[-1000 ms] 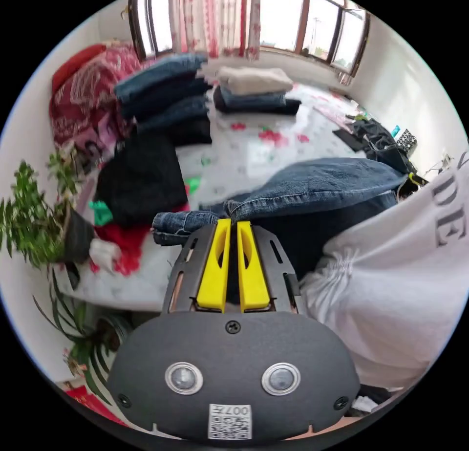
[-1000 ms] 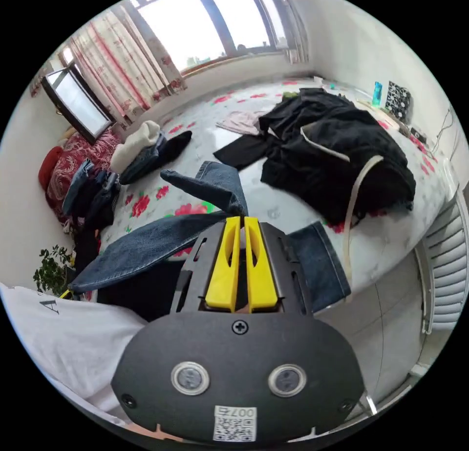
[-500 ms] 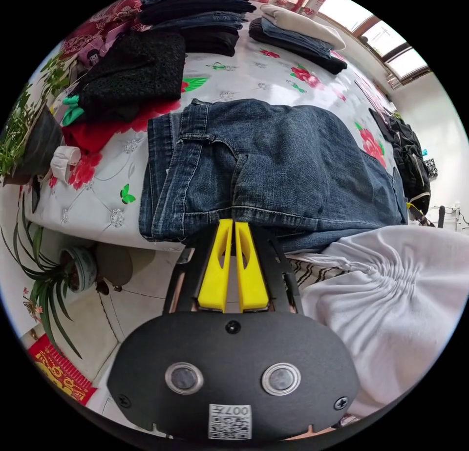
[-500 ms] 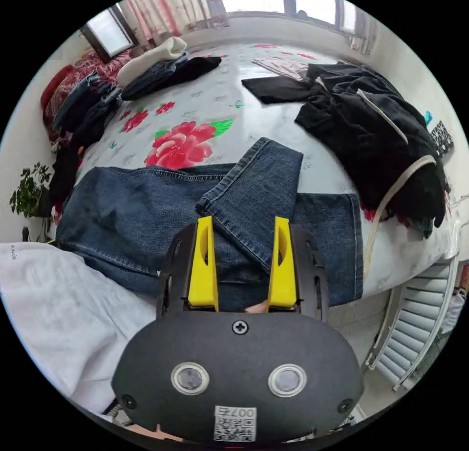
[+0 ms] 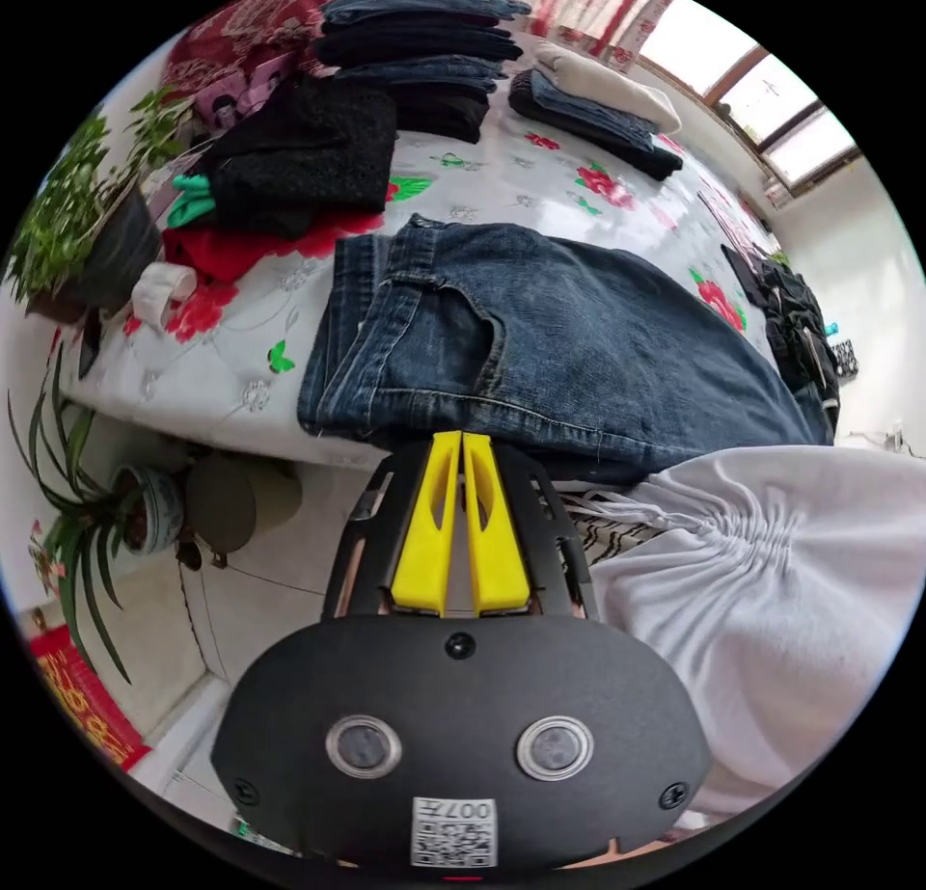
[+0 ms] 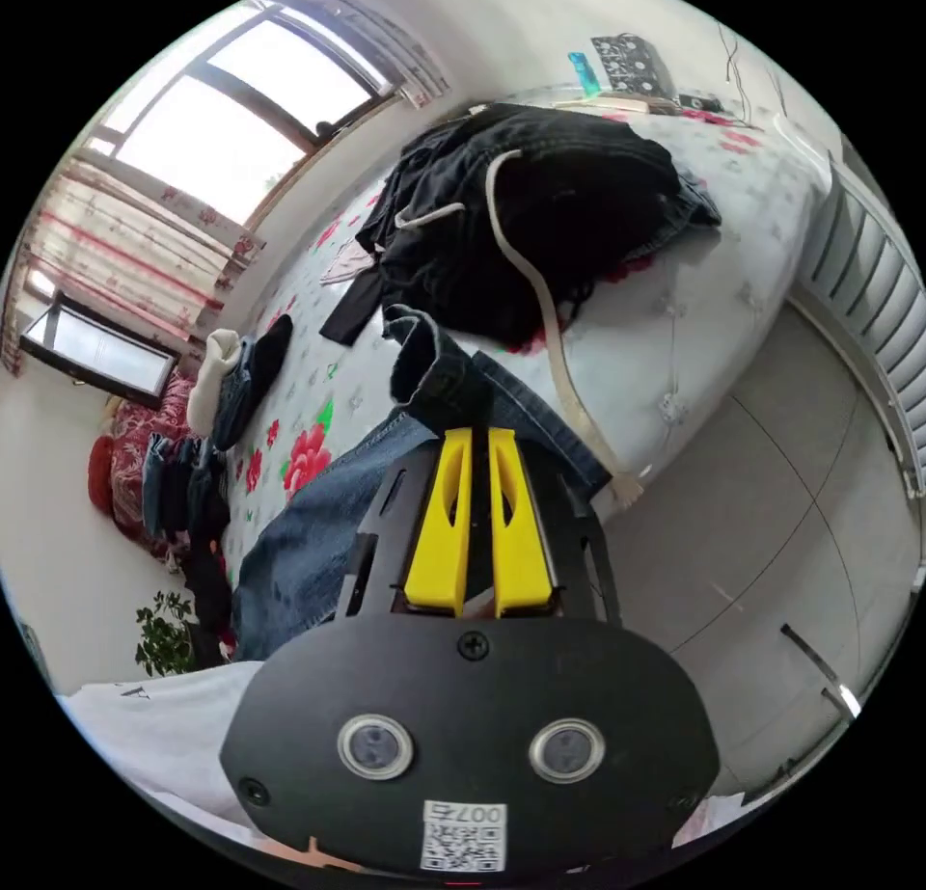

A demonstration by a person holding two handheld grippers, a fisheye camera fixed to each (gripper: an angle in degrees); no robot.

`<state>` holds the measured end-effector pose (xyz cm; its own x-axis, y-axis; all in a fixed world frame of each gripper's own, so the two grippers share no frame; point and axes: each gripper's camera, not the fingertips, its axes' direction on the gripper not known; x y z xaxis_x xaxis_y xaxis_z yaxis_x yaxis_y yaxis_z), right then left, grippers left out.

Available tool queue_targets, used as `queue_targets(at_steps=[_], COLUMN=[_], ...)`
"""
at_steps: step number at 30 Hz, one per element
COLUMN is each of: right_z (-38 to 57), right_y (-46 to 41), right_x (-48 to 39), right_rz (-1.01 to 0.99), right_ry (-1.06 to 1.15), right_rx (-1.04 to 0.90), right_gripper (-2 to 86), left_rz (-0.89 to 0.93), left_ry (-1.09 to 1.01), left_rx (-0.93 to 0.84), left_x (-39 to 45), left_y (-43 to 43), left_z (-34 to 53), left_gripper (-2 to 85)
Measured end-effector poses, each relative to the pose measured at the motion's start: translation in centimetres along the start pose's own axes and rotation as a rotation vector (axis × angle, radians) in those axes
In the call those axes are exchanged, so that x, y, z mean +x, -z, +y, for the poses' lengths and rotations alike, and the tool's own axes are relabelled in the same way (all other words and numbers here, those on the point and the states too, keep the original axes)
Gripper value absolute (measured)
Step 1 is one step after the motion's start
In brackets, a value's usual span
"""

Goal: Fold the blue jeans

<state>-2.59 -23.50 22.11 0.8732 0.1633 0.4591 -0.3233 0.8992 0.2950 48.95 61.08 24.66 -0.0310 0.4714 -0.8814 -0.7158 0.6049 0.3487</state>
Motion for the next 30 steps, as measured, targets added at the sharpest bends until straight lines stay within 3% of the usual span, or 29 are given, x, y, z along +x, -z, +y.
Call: queue_targets(at_steps=[5,10,14,16,18,25,30], right_z=[2.5,2.7,0.4,-0.6,-1.9,-4.4,-1.4], right_y=[-2.4,-5.2,-7.2,-7.7,-6.8,-4.6,-4.4], right_x=[2.2,2.1,0.7,-0.1,-1.6,-5.9,-1.2], right_rz=[0.163,0.158,0.162,0.239,0.195,0.052,0.202], right_ry=[-0.123,-0.185,-0.192,-0.178,-0.107,0.024,-0.211], right_rx=[-0.055,-0.134,-0.192,-0.238,-0.206,-0.061,-0.099], right_gripper=[9.8,12.3,9.5,7.3,3.5,1.2,3.4], left_rz=[0.055,0.189,0.163,0.066,0.025,-0.04,-0.029], left_ry=[0.207,0.385,0.367,0.346,0.31,0.182,0.138], left_rx=[0.005,0.024,-0.059,-0.15,-0.198,-0.086,-0.056], left_x=[-3.3,-6.7,-7.1,-6.8,-6.4,-3.7,-3.9], left_y=[0.3,-1.0,-3.3,-4.4,-4.5,-4.0,-4.1], left_z=[1.7,0.3,-3.1,-5.6,-7.3,-13.5,-12.6], left_gripper=[6.4,12.8,11.2,8.5,6.4,3.7,5.3])
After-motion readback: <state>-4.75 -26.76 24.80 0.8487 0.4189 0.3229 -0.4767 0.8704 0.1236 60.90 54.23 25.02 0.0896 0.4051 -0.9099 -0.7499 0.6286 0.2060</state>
